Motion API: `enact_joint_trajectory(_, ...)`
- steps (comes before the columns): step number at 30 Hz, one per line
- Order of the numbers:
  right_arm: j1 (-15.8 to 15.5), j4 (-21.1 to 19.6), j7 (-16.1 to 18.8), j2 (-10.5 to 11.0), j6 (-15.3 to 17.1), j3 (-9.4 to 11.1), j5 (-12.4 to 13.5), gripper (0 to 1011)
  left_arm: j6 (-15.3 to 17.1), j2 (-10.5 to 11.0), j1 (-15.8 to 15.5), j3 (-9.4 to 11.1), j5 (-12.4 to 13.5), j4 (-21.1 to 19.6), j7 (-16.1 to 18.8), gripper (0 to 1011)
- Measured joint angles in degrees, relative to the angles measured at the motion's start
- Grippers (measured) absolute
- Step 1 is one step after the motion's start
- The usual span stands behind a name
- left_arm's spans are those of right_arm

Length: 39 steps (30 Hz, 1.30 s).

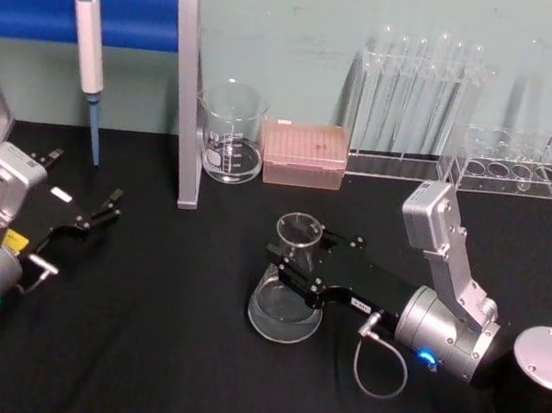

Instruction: Grasp the erlenmeyer flask with one hand, shake it three times, then place it back.

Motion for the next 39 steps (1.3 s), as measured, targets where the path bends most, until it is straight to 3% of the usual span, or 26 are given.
enact_joint_trajectory(25, -0.14, -0.15, -0.38, 0.00, 0.37, -0.11, -0.38, 458, 0.00, 0.00, 0.00, 0.00, 0.00, 0.00, 0.00, 1001)
enact_joint_trajectory(28, -0.13, -0.17, -0.36, 0.00, 0.33, -0.09, -0.35, 512, 0.00, 0.00, 0.00, 0.00, 0.00, 0.00, 0.00, 1001)
enact_joint_trajectory(31, -0.13, -0.17, -0.36, 0.00, 0.30, -0.08, -0.33, 654, 0.00, 0.00, 0.00, 0.00, 0.00, 0.00, 0.00, 1001)
enact_joint_trajectory(39, -0.13, -0.17, -0.32, 0.00, 0.29, -0.04, -0.29, 874, 0.00, 0.00, 0.00, 0.00, 0.00, 0.00, 0.00, 1001)
